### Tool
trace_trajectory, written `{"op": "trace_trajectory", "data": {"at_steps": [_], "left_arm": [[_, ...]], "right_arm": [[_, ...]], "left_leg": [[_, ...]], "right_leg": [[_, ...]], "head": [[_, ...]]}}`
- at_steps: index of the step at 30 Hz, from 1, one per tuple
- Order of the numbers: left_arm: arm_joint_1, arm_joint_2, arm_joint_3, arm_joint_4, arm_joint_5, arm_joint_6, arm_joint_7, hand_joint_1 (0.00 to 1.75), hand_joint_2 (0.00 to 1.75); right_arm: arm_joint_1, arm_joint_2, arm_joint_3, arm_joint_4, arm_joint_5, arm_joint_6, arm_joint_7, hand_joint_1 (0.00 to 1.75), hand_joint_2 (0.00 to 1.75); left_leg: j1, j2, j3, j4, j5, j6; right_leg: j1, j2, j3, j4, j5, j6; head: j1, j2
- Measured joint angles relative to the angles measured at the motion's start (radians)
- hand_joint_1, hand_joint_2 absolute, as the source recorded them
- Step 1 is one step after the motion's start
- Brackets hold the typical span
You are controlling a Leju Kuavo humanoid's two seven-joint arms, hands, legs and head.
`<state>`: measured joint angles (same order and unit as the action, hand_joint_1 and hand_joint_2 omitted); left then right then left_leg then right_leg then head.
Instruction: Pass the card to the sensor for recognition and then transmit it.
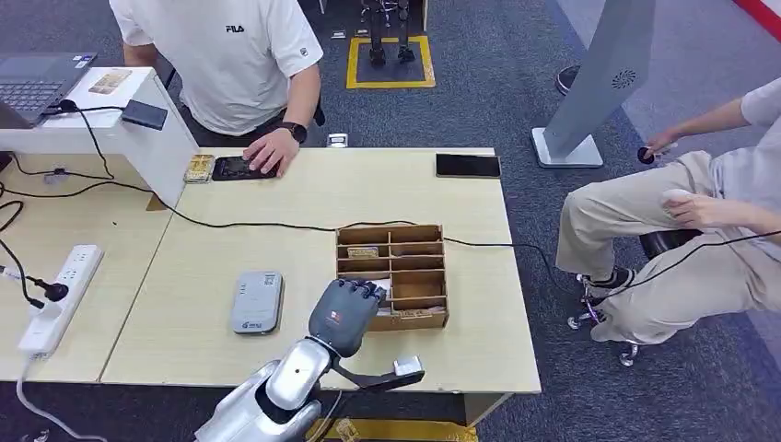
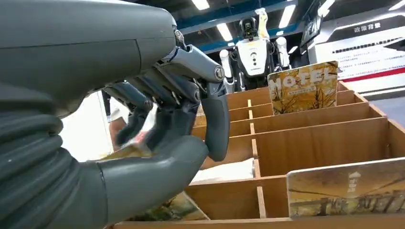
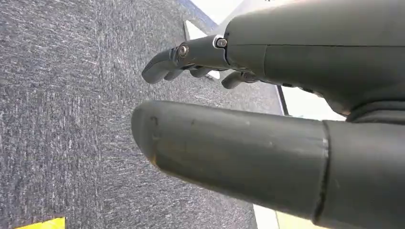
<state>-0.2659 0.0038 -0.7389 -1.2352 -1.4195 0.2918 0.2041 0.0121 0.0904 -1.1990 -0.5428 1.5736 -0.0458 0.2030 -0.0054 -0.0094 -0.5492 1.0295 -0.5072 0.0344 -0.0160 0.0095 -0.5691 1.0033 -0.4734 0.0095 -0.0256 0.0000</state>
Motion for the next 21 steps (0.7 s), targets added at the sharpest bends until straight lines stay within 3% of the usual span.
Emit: {"op": "trace_trajectory", "data": {"at_steps": [11, 13, 15, 16, 18, 19, 21], "left_arm": [[0.000, 0.000, 0.000, 0.000, 0.001, -0.002, -0.001, 1.75, 1.75], [-0.001, 0.001, 0.000, 0.002, 0.013, -0.022, -0.012, 1.75, 1.75], [-0.011, 0.007, 0.000, 0.031, 0.040, -0.104, -0.039, 1.75, 1.75], [-0.012, 0.009, 0.000, 0.040, 0.047, -0.104, -0.039, 1.75, 1.75], [-0.012, 0.009, 0.000, 0.058, 0.051, -0.055, -0.033, 0.19, 1.75], [-0.010, 0.009, 0.000, 0.061, 0.045, -0.037, -0.027, 0.00, 1.75], [-0.005, 0.009, 0.000, 0.068, 0.024, 0.014, -0.011, 0.00, 1.75]], "right_arm": [[0.000, 0.000, 0.000, 0.000, 0.000, 0.000, 0.000, 0.00, 0.00], [0.000, 0.000, 0.001, 0.000, 0.000, -0.003, -0.001, 0.00, 0.00], [-0.001, 0.000, 0.007, 0.000, 0.000, -0.005, -0.001, 0.00, 0.00], [-0.001, 0.000, 0.008, 0.000, 0.000, -0.005, -0.001, 0.00, 0.00], [-0.001, 0.000, 0.010, 0.000, 0.000, -0.005, -0.002, 0.00, 0.00], [-0.001, 0.000, 0.010, 0.001, 0.000, -0.005, -0.003, 0.00, 0.00], [0.000, 0.000, 0.010, 0.002, 0.000, -0.007, -0.007, 0.00, 0.00]], "left_leg": [[0.000, 0.000, 0.000, 0.000, 0.000, 0.000], [0.000, 0.000, 0.000, 0.000, 0.000, 0.000], [0.000, 0.000, 0.000, 0.000, 0.000, 0.000], [0.000, 0.000, 0.000, 0.000, 0.000, 0.000], [0.000, 0.000, 0.000, 0.000, 0.000, 0.000], [0.000, 0.000, 0.001, 0.000, 0.000, 0.000], [0.000, 0.000, 0.000, 0.000, 0.000, 0.000]], "right_leg": [[0.000, 0.000, 0.000, 0.000, 0.000, 0.000], [0.000, 0.000, 0.000, 0.000, 0.000, 0.000], [0.000, 0.000, 0.000, 0.000, 0.000, 0.000], [0.000, 0.000, 0.000, 0.000, 0.000, 0.000], [0.000, 0.000, 0.000, 0.000, 0.000, 0.000], [0.000, 0.000, 0.000, 0.000, 0.000, 0.000], [0.000, 0.000, 0.000, 0.000, 0.000, 0.000]], "head": [[0.000, 0.000], [0.000, 0.000], [0.000, 0.000], [0.000, 0.000], [0.000, 0.000], [0.000, 0.000], [0.000, 0.000]]}}
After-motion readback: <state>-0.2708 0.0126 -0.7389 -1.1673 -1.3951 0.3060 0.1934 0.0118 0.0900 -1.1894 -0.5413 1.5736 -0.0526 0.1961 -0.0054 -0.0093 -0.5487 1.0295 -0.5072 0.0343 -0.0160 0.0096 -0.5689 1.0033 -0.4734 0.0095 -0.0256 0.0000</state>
